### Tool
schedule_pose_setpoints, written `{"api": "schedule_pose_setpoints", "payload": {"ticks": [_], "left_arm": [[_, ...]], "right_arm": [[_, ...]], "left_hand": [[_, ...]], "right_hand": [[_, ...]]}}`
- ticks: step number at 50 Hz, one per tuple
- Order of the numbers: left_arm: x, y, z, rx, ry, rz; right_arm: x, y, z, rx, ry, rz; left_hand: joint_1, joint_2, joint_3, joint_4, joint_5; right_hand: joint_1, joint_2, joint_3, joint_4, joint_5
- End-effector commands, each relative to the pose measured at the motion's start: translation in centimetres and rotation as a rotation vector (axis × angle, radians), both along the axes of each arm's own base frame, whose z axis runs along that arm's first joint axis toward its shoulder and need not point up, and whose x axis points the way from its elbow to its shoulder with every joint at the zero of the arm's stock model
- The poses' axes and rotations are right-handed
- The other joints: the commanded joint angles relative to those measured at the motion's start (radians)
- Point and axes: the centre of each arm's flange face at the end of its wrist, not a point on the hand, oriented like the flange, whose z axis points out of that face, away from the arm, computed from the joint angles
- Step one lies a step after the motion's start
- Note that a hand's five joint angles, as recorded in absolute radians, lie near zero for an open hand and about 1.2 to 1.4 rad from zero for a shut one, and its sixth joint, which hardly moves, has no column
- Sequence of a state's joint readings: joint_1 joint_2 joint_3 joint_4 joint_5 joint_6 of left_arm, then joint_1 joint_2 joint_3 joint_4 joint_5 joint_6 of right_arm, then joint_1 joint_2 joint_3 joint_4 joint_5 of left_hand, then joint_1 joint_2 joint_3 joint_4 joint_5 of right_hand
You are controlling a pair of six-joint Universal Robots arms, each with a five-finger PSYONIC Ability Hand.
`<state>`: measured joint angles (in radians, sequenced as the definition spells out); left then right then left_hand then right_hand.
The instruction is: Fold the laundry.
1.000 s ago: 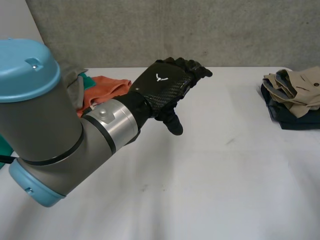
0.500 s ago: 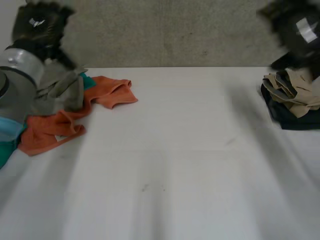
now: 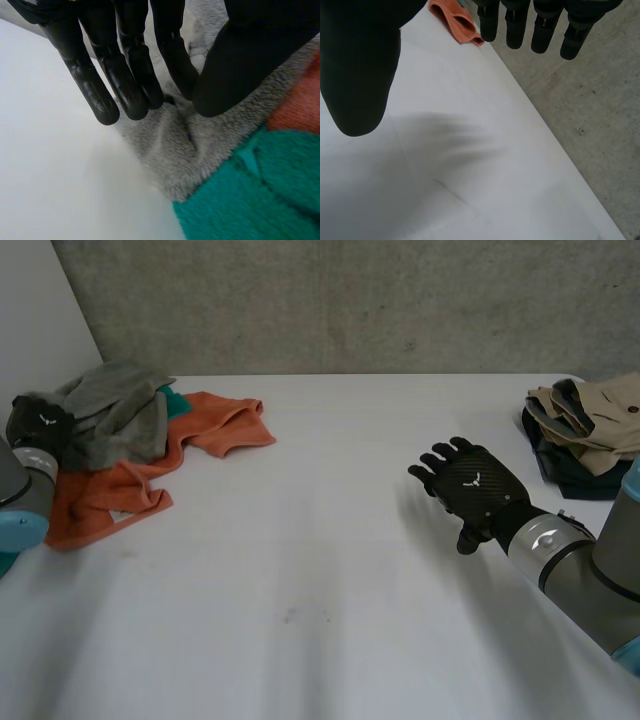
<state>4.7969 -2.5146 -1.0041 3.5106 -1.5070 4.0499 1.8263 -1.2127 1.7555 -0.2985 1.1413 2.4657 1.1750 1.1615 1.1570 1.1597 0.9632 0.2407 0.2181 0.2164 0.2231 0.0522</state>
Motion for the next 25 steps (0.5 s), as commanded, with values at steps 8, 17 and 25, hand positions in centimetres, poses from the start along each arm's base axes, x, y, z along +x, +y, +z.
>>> {"api": "schedule_pose_setpoints", "payload": {"ticks": [8,17,25], "left_arm": [[-10.2,6.5,12.8,-0.272,0.335,-0.241],[-10.7,6.6,13.4,-0.243,0.461,-0.340],[-4.1,3.2,6.3,0.057,0.378,-0.210]], "right_arm": [[-0.3,-0.3,0.3,-0.008,-0.020,-0.032],[-0.7,-0.6,0.2,-0.001,-0.019,-0.068],[-0.7,-0.7,0.2,-0.002,-0.021,-0.063]], "left_hand": [[0.221,0.235,0.239,0.237,0.259],[-0.589,-0.576,-0.571,-0.574,-0.552],[-0.671,-0.657,-0.653,-0.656,-0.634]], "right_hand": [[-0.066,-0.044,-0.042,-0.049,-0.052],[-0.066,-0.044,-0.042,-0.049,-0.052],[-0.066,-0.044,-0.042,-0.049,-0.052]]}}
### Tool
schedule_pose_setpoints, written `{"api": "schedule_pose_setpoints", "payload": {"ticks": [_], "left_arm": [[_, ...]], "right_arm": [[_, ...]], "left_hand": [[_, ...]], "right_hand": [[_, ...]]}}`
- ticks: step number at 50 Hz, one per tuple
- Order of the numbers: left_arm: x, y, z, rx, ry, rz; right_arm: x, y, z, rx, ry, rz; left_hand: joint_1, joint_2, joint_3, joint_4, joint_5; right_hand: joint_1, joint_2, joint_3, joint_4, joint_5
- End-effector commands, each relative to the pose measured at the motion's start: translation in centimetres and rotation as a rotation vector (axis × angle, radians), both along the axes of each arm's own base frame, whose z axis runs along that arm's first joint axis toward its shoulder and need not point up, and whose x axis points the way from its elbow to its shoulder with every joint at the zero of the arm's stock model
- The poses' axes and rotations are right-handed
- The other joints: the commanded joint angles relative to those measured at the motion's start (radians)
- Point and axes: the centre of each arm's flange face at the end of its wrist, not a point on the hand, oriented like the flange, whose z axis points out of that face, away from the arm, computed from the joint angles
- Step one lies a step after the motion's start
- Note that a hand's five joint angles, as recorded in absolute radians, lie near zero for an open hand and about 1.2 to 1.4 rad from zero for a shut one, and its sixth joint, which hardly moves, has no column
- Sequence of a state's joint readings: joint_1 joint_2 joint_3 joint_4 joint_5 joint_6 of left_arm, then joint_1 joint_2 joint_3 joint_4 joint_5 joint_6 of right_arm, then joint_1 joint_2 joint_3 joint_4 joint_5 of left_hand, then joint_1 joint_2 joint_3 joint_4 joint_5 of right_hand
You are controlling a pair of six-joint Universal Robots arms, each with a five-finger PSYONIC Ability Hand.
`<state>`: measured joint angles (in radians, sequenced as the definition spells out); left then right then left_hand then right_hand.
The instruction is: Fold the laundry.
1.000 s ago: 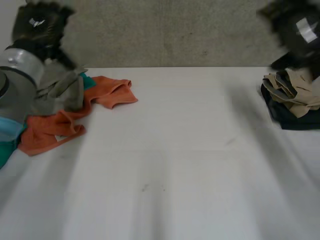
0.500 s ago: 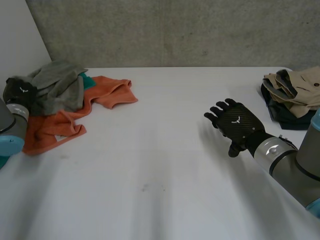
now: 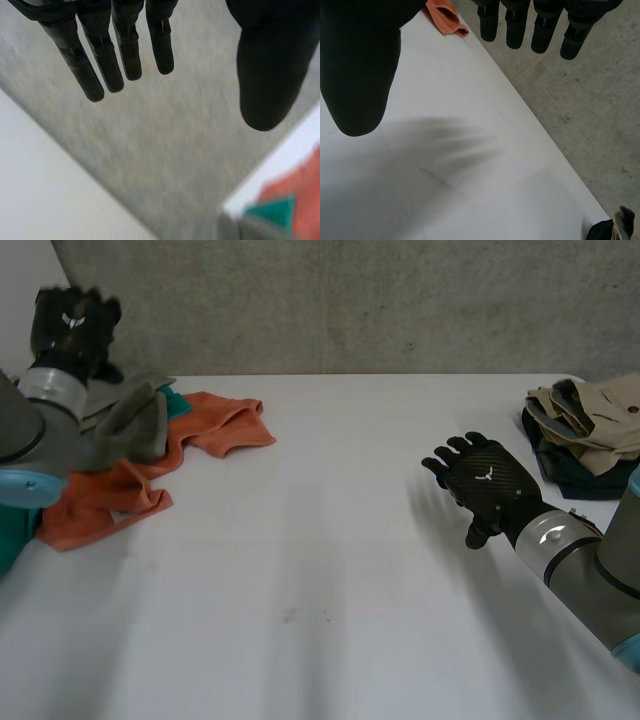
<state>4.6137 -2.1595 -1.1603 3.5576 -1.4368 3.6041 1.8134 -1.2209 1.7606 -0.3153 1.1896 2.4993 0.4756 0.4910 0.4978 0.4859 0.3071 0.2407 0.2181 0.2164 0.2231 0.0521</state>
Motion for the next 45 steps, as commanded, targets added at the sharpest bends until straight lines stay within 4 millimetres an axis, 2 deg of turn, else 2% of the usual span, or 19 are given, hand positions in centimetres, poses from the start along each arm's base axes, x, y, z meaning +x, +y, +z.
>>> {"api": "schedule_pose_setpoints", "payload": {"ticks": [1,5,9,12,18,21,29,32,33,34,39,40,43,44,45], "left_arm": [[5.2,-2.8,-6.6,0.268,-0.089,0.026],[6.1,-4.0,-7.6,0.273,-0.089,-0.009],[8.4,-5.6,-9.3,0.283,-0.088,0.037],[9.3,-6.5,-10.3,0.284,-0.085,0.052],[9.6,-7.5,-12.5,0.300,-0.086,0.051],[9.6,-7.8,-13.0,0.300,-0.086,0.053],[9.8,-9.1,-14.5,0.282,-0.088,0.052],[9.7,-9.3,-15.1,0.285,-0.088,0.051],[9.7,-9.3,-15.2,0.286,-0.088,0.052],[9.6,-9.3,-15.2,0.285,-0.088,0.051],[8.7,-9.1,-14.1,0.270,-0.091,0.064],[8.2,-8.9,-12.5,0.244,-0.091,0.081],[6.9,-8.1,-9.7,0.209,-0.090,0.079],[5.9,-7.2,-8.0,0.194,-0.079,0.065],[5.5,-6.8,-7.3,0.189,-0.077,0.057]], "right_arm": [[0.0,-0.1,0.0,-0.002,-0.002,0.005],[0.0,-0.1,-0.1,0.001,-0.001,0.005],[0.0,-0.1,-0.3,0.006,0.000,0.006],[0.0,-0.1,-0.6,0.014,0.003,0.007],[-0.2,-0.6,-0.8,0.017,0.004,-0.005],[-0.3,-0.7,-0.8,0.017,0.005,-0.010],[-0.4,-0.8,-1.2,0.026,0.009,-0.014],[-0.4,-0.8,-1.3,0.028,0.011,-0.015],[-0.4,-0.8,-1.3,0.028,0.012,-0.017],[-0.4,-0.8,-1.3,0.028,0.012,-0.017],[-0.4,-0.9,-1.2,0.023,0.011,-0.018],[-0.5,-1.0,-1.1,0.023,0.009,-0.023],[-0.7,-1.2,-1.0,0.019,0.007,-0.030],[-0.8,-1.3,-0.9,0.018,0.007,-0.037],[-0.8,-1.3,-0.9,0.015,0.007,-0.041]], "left_hand": [[0.029,0.013,0.006,0.018,0.022],[0.043,0.028,0.021,0.033,0.037],[0.052,0.037,0.030,0.042,0.046],[0.052,0.037,0.030,0.042,0.046],[0.058,0.042,0.036,0.048,0.052],[0.096,0.080,0.074,0.086,0.090],[0.416,0.400,0.393,0.405,0.410],[0.618,0.603,0.596,0.608,0.612],[0.819,0.804,0.797,0.809,0.813],[0.920,0.904,0.897,0.909,0.914],[0.921,0.905,0.898,0.910,0.915],[0.921,0.905,0.898,0.910,0.915],[0.921,0.905,0.898,0.910,0.915],[0.921,0.905,0.898,0.910,0.915],[0.921,0.905,0.898,0.910,0.915]], "right_hand": [[-0.066,-0.044,-0.042,-0.049,-0.052],[-0.066,-0.044,-0.042,-0.049,-0.052],[-0.066,-0.044,-0.042,-0.049,-0.052],[-0.066,-0.044,-0.042,-0.049,-0.052],[-0.066,-0.044,-0.042,-0.049,-0.052],[-0.066,-0.044,-0.042,-0.049,-0.052],[-0.066,-0.044,-0.042,-0.049,-0.052],[-0.066,-0.044,-0.042,-0.049,-0.052],[-0.066,-0.044,-0.042,-0.049,-0.052],[-0.066,-0.044,-0.042,-0.049,-0.052],[-0.066,-0.044,-0.042,-0.049,-0.052],[-0.066,-0.044,-0.042,-0.049,-0.052],[-0.066,-0.044,-0.042,-0.049,-0.052],[-0.066,-0.044,-0.042,-0.049,-0.052],[-0.066,-0.044,-0.042,-0.049,-0.052]]}}
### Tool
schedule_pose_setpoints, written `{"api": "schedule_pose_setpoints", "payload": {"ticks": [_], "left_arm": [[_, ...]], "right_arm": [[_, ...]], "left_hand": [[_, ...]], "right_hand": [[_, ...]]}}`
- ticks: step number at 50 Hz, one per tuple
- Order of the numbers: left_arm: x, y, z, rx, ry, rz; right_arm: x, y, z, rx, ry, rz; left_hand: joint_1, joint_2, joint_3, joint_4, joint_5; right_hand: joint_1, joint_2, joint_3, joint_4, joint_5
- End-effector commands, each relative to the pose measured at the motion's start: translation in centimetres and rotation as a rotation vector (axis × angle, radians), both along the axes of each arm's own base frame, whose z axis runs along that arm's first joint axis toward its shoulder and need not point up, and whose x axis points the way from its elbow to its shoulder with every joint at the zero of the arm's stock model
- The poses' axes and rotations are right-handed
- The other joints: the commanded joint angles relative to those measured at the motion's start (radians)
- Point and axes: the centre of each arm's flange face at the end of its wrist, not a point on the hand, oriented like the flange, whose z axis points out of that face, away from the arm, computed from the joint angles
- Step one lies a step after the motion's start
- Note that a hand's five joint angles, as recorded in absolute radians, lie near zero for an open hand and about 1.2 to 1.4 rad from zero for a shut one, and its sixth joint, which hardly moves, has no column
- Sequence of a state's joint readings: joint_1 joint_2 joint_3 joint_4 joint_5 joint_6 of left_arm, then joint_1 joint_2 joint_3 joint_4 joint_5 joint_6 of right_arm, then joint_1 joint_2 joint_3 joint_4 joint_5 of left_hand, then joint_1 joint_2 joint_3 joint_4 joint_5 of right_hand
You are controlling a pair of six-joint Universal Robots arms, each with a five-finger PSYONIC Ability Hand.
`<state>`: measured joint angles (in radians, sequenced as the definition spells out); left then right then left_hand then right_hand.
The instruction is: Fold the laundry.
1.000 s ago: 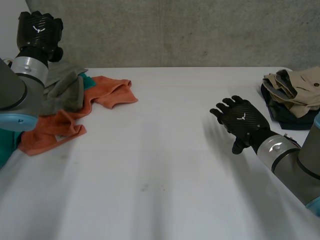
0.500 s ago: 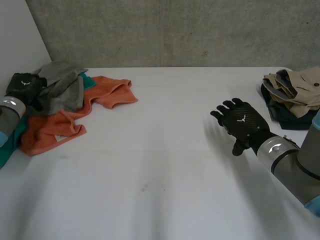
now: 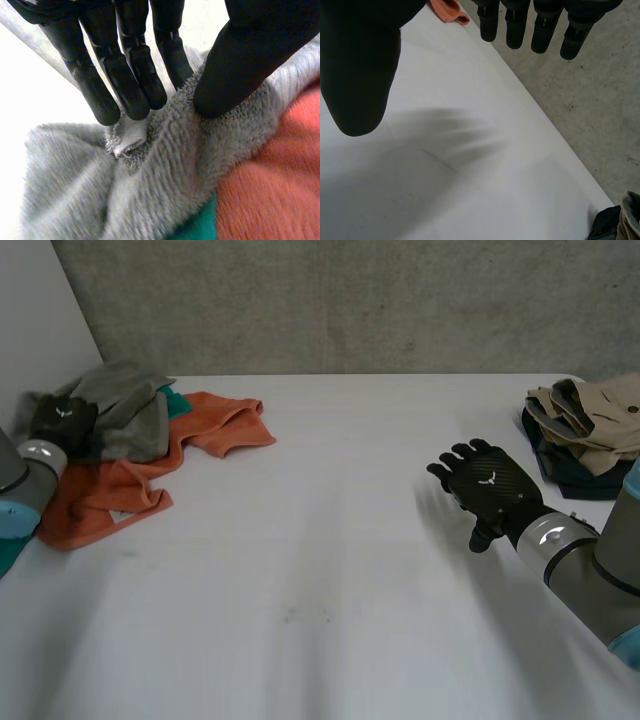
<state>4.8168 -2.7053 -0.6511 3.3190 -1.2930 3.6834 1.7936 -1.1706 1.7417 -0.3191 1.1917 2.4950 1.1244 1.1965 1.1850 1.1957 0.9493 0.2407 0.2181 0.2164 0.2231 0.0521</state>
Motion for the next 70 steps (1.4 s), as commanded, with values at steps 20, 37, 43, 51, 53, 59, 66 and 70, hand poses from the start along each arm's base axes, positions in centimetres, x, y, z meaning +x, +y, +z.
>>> {"api": "schedule_pose_setpoints", "payload": {"ticks": [20,37,43,51,53,59,66,70], "left_arm": [[-26.2,30.1,13.6,0.149,0.423,-0.699],[-27.8,35.3,10.2,0.318,0.352,-0.759],[-23.7,31.3,13.1,0.218,0.364,-0.572],[-19.2,27.6,9.0,0.257,0.052,-0.410],[-19.0,27.8,7.1,0.295,-0.024,-0.407],[-19.1,27.3,3.3,0.369,-0.072,-0.371],[-19.2,25.5,1.0,0.345,-0.107,-0.279],[-19.5,24.7,0.5,0.322,-0.141,-0.269]], "right_arm": [[-2.0,-3.2,5.1,-0.117,-0.121,-0.216],[-1.7,-2.7,5.2,-0.038,-0.090,-0.187],[-1.9,-0.6,6.6,0.134,-0.043,-0.169],[-2.2,3.5,5.9,0.360,0.014,-0.142],[-2.1,4.2,4.4,0.365,0.021,-0.135],[-2.2,4.2,1.6,0.357,0.028,-0.144],[-1.9,3.1,-1.9,0.343,0.061,-0.188],[-1.9,2.3,-2.3,0.307,0.067,-0.209]], "left_hand": [[0.272,0.200,0.211,0.201,0.272],[-0.950,-1.022,-1.011,-1.021,-0.949],[-0.934,-1.007,-0.995,-1.006,-0.934],[-0.902,-0.974,-0.963,-0.973,-0.902],[-0.902,-0.974,-0.963,-0.973,-0.901],[-0.885,-0.957,-0.945,-0.956,-0.884],[-0.665,-0.737,-0.725,-0.736,-0.664],[-0.055,-0.128,-0.116,-0.127,-0.055]], "right_hand": [[-0.066,-0.044,-0.042,-0.049,-0.052],[-0.066,-0.044,-0.042,-0.049,-0.052],[-0.066,-0.044,-0.042,-0.049,-0.052],[-0.066,-0.044,-0.042,-0.049,-0.052],[-0.066,-0.044,-0.042,-0.049,-0.052],[-0.066,-0.044,-0.042,-0.049,-0.052],[0.040,0.063,0.065,0.058,0.055],[0.693,0.716,0.718,0.711,0.708]]}}
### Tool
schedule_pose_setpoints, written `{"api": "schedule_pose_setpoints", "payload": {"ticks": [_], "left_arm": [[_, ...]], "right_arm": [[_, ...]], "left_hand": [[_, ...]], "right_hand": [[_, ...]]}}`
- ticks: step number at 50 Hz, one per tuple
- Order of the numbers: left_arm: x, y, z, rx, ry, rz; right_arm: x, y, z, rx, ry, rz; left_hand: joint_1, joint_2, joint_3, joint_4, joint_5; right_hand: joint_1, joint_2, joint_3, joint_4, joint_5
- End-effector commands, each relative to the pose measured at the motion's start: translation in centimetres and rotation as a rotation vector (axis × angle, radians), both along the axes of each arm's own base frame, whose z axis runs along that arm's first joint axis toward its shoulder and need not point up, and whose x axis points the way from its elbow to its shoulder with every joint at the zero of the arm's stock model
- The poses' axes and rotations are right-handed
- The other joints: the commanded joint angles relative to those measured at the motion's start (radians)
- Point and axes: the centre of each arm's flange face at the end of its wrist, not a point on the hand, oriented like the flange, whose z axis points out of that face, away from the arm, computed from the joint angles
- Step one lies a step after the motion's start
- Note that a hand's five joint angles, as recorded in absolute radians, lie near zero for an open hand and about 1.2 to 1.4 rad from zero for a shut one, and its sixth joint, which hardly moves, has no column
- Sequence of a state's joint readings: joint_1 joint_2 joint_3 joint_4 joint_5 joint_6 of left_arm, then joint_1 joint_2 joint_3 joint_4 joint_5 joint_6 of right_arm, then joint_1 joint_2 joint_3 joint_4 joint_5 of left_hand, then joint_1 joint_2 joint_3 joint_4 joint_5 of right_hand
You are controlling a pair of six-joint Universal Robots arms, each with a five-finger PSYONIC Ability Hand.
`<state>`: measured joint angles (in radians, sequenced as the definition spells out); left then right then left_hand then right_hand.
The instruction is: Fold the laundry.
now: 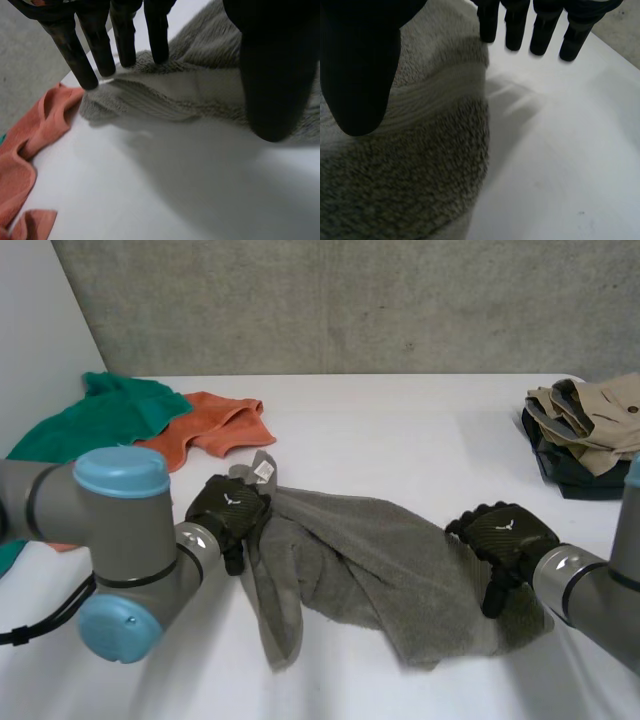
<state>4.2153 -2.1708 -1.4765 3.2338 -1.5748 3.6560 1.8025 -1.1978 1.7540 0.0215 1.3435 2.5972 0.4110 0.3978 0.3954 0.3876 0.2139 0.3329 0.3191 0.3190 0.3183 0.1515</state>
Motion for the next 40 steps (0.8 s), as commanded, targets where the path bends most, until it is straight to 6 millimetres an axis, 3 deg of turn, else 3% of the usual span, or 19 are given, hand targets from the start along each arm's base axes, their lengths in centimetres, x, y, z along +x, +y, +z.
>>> {"api": "schedule_pose_setpoints", "payload": {"ticks": [1,2,5,9,12,13,14,18,22,24,32,33,36,39,40], "left_arm": [[-0.4,-1.6,-0.8,-0.059,-0.037,0.032],[-0.7,-1.9,-0.4,-0.088,-0.043,0.023],[-1.3,-3.2,0.8,-0.175,-0.021,0.019],[-2.9,-6.2,4.0,-0.404,0.062,0.027],[-4.1,-8.9,8.6,-0.661,0.137,0.062],[-4.3,-9.4,9.7,-0.717,0.150,0.072],[-4.4,-10.1,12.3,-0.838,0.178,0.101],[-4.2,-10.9,17.4,-1.058,0.264,0.183],[-3.5,-9.8,19.7,-1.102,0.296,0.196],[-3.2,-9.5,19.3,-1.078,0.285,0.195],[-1.2,-5.8,12.4,-0.838,0.204,0.147],[-0.8,-5.0,10.6,-0.783,0.176,0.139],[-0.2,-3.1,7.0,-0.679,0.110,0.112],[0.5,-1.5,4.7,-0.600,0.056,0.095],[1.0,-0.5,3.3,-0.543,0.014,0.084]], "right_arm": [[0.0,-1.5,-1.2,-0.058,0.025,-0.034],[0.2,-2.2,-0.8,-0.104,0.026,-0.034],[0.5,-3.5,0.2,-0.192,0.014,-0.031],[1.4,-6.4,3.3,-0.379,-0.027,-0.032],[2.9,-8.5,7.1,-0.554,-0.073,-0.043],[3.5,-9.4,9.4,-0.647,-0.099,-0.066],[3.7,-9.8,10.5,-0.693,-0.110,-0.082],[3.9,-11.2,15.2,-0.902,-0.177,-0.146],[3.7,-11.6,16.7,-0.997,-0.218,-0.162],[3.7,-11.4,16.3,-0.992,-0.217,-0.157],[3.4,-8.1,10.7,-0.758,-0.131,-0.052],[3.3,-7.0,8.9,-0.665,-0.102,-0.020],[3.2,-4.9,5.7,-0.476,-0.052,0.030],[2.9,-3.4,3.1,-0.319,-0.003,0.046],[2.7,-2.5,1.3,-0.223,0.032,0.057]], "left_hand": [[0.837,0.850,0.853,0.860,0.860],[0.984,0.997,0.999,1.007,1.006],[0.985,0.998,1.001,1.009,1.008],[0.985,0.998,1.001,1.009,1.008],[0.985,0.998,1.001,1.009,1.008],[0.985,0.998,1.001,1.009,1.008],[0.985,0.998,1.001,1.009,1.008],[0.985,0.998,1.001,1.009,1.008],[0.985,0.998,1.001,1.009,1.008],[0.985,0.998,1.001,1.009,1.008],[0.985,0.998,1.001,1.009,1.008],[0.985,0.998,1.001,1.009,1.008],[0.985,0.998,1.001,1.009,1.008],[0.985,0.998,1.001,1.009,1.008],[0.985,0.998,1.001,1.009,1.008]], "right_hand": [[0.830,0.844,0.844,0.845,0.837],[1.061,1.075,1.075,1.076,1.068],[1.063,1.077,1.077,1.078,1.070],[1.063,1.077,1.077,1.078,1.070],[1.063,1.077,1.077,1.078,1.070],[1.063,1.077,1.077,1.078,1.070],[1.063,1.077,1.077,1.078,1.070],[1.063,1.077,1.077,1.078,1.070],[1.063,1.077,1.077,1.078,1.070],[1.063,1.077,1.077,1.078,1.070],[1.063,1.077,1.077,1.078,1.070],[1.063,1.077,1.077,1.078,1.070],[1.063,1.077,1.077,1.078,1.070],[1.063,1.077,1.077,1.078,1.070],[1.063,1.077,1.077,1.078,1.070]]}}
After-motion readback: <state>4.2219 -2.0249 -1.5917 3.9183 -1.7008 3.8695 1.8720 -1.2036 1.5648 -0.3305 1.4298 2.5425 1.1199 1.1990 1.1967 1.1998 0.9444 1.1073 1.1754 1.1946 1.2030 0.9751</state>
